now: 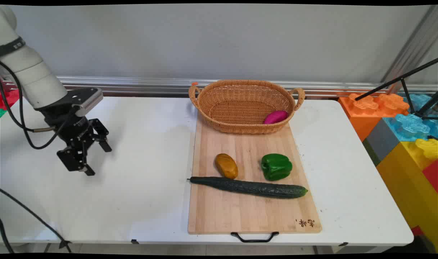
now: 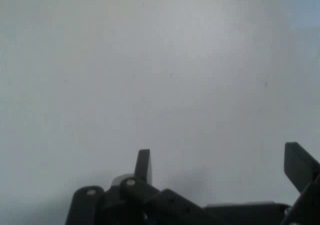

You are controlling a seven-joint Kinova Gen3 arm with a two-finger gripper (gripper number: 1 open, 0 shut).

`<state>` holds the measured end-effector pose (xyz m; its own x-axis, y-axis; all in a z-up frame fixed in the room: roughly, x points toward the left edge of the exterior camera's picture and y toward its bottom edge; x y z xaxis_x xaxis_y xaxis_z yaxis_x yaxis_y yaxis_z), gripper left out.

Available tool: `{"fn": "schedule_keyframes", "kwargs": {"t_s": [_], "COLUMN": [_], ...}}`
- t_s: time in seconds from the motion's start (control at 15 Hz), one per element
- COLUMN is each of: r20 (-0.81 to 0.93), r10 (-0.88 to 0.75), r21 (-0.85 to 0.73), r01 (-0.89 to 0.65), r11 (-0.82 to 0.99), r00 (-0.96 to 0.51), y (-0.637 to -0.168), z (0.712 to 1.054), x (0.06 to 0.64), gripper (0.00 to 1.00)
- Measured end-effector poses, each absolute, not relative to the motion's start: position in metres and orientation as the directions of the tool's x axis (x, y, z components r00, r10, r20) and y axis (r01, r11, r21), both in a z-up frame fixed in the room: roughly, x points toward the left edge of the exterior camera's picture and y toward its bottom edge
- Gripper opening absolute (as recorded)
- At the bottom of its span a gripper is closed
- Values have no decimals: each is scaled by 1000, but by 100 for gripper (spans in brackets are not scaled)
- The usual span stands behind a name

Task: Pick up the cucumber from the cutting board

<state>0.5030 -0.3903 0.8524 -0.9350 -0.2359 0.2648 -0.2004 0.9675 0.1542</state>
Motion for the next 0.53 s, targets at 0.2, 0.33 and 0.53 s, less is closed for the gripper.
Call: {"fn": "schedule_keyframes", "kwargs": {"t_s": [0.2,0.33,0.53], "r20": [332,386,475], "r10": [-249,-252,-235], "r21": [155,145,126], "r01": [-208,-211,-199], "r11": [966,967,972], "r00": [-910,-887,-848], "y": [-393,-399,-411], "z": [852,852,855], "x": [494,481,445], "gripper": [100,100,100]}}
